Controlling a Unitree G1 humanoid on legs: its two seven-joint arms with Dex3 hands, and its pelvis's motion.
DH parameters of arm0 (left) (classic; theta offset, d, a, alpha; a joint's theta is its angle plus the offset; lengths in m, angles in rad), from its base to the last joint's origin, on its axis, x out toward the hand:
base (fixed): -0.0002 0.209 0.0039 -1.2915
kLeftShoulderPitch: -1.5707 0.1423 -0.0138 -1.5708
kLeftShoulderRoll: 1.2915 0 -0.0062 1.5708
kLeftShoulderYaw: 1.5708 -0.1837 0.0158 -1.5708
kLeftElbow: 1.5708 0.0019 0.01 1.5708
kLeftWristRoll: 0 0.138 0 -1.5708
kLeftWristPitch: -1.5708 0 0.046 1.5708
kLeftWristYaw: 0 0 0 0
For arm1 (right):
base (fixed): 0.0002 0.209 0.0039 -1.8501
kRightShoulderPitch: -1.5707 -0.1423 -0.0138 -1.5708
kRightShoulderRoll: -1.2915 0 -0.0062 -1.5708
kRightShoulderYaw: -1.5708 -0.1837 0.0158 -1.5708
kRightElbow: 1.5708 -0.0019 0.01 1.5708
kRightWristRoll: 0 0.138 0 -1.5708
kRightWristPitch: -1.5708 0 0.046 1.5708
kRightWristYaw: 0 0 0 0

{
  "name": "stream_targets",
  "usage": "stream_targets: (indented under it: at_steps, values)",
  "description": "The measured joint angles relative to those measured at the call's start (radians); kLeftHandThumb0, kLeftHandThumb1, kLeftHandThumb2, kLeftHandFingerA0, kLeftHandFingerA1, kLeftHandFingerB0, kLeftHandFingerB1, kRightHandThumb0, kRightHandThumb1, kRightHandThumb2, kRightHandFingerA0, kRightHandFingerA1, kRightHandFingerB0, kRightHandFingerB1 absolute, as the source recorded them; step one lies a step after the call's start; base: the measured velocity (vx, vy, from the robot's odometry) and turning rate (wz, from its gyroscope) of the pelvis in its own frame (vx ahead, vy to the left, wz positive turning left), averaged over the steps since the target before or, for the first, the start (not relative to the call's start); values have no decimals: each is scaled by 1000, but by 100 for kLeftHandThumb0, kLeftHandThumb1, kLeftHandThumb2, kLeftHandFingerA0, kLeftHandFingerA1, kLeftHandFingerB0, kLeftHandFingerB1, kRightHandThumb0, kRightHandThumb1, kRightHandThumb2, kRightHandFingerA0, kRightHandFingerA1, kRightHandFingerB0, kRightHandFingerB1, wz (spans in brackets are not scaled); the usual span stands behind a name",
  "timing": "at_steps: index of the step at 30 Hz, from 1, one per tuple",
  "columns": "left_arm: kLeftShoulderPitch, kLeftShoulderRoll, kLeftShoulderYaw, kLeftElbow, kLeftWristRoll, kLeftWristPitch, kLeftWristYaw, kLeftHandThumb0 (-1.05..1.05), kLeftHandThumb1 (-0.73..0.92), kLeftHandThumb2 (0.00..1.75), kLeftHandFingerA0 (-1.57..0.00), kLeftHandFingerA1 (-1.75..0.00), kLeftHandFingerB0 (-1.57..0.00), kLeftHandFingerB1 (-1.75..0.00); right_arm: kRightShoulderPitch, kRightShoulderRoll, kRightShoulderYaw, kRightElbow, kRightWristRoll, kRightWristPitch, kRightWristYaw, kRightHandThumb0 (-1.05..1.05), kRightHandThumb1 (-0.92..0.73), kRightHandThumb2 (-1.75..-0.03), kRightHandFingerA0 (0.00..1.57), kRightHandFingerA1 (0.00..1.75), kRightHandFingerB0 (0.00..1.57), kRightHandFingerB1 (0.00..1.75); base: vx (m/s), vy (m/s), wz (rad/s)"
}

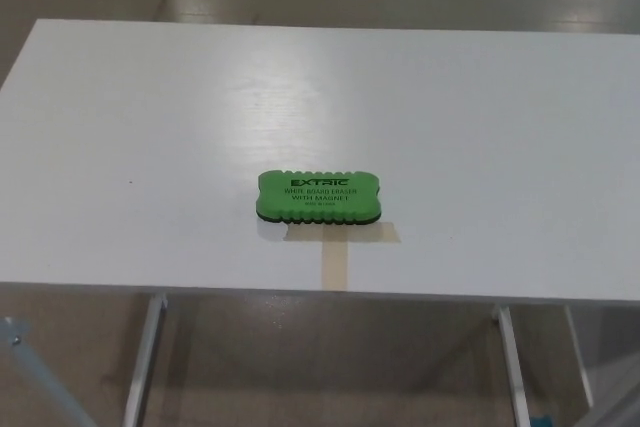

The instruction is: Use the left hand to press on the green eraser and wipe the desk from center to the left and then back to center.

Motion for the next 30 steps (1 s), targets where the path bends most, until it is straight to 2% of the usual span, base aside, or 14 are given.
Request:
stream_targets:
  at_steps: [6,15,16,17,18,21,22,26,27,29,30]
  values:
    - [-6,40,-97,-160,-26,69,-71,-22,75,62,-68,-50,-52,-52,-2,1,-2,19,8,-27,15,-27,-71,-60,78,53,47,42,0,0,0]
    - [-174,39,-178,-307,-74,126,-127,-15,78,62,-69,-52,-55,-56,3,-4,16,20,0,-29,15,-27,-70,-60,78,53,48,42,0,0,0]
    - [-213,29,-177,-313,-89,142,-127,-13,79,63,-69,-52,-63,-60,5,-4,18,20,-2,-30,15,-28,-70,-60,78,53,48,42,0,0,0]
    - [-234,23,-176,-314,-96,152,-127,-13,79,63,-69,-52,-63,-60,6,-4,19,20,-3,-30,15,-28,-70,-60,78,53,48,42,0,0,0]
    - [-254,17,-174,-313,-102,160,-127,-13,79,63,-77,-54,-70,-63,8,-4,19,20,-3,-30,15,-28,-70,-60,77,53,49,42,0,0,0]
    - [-389,-24,-157,-307,-123,208,-112,-13,79,63,-79,-54,-73,-63,15,-4,21,18,-3,-30,15,-28,-70,-60,78,53,49,42,0,0,0]
    - [-449,-43,-149,-303,-124,225,-98,-14,75,62,-83,-55,-79,-67,18,-4,22,17,-4,-30,14,-28,-70,-60,78,53,49,42,0,0,0]
    - [-602,-105,-128,-273,-115,268,-43,-14,71,60,-92,-54,-89,-64,26,-4,28,13,-8,-31,12,-27,-70,-60,78,53,50,43,0,0,0]
    - [-632,-121,-126,-262,-113,275,-29,-16,70,60,-100,-53,-94,-57,27,-4,29,13,-9,-31,11,-26,-70,-60,78,53,51,43,0,0,0]
    - [-729,-178,-120,-213,-99,299,17,-17,70,62,-100,-54,-93,-55,26,-4,30,14,-11,-32,10,-26,-70,-60,79,53,51,43,0,0,0]
    - [-746,-189,-120,-201,-95,304,27,-11,75,62,-93,-53,-89,-54,26,-4,30,15,-12,-32,10,-25,-69,-60,78,54,51,44,0,0,0]
